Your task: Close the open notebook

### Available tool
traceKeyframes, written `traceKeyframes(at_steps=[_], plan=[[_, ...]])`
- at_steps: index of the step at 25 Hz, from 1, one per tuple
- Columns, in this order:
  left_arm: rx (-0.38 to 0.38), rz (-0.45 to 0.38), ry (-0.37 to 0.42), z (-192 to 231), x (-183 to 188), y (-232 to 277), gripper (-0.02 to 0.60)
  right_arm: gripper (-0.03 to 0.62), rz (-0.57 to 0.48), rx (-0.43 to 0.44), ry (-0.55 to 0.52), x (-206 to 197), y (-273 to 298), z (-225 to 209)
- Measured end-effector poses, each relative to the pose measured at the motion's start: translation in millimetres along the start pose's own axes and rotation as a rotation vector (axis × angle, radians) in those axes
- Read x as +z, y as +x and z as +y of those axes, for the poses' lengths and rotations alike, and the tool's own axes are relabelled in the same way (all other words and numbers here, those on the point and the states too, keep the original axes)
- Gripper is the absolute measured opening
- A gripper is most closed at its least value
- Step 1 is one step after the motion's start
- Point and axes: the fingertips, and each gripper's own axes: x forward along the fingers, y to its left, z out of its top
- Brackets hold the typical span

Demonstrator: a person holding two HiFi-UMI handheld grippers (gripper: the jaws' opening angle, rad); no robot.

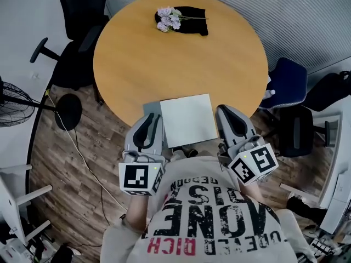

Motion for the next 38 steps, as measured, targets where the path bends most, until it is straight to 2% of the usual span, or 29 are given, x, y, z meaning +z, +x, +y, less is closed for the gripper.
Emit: traceKeyframes(at_steps=[5,13,21,30,38], plan=[[-0.026,0.004,0.015,9.2,3.3,-0.1,0.069,0.02,0.019,0.012,-0.011,-2.8,8.6,10.0],[-0.02,0.045,-0.043,21.7,-16.4,-5.1,0.069,0.02,0.053,0.049,-0.002,-14.7,26.9,23.5],[-0.011,0.08,-0.073,25.5,-29.2,-0.6,0.069,0.02,0.08,0.041,0.017,-24.9,28.7,15.5],[-0.017,0.166,-0.128,27.7,-60.0,0.7,0.069,0.02,0.096,0.047,0.024,-30.4,28.0,10.4],[-0.003,0.29,-0.209,34.6,-109.8,-9.2,0.081,0.02,0.107,0.041,0.037,-37.6,26.3,5.0]])
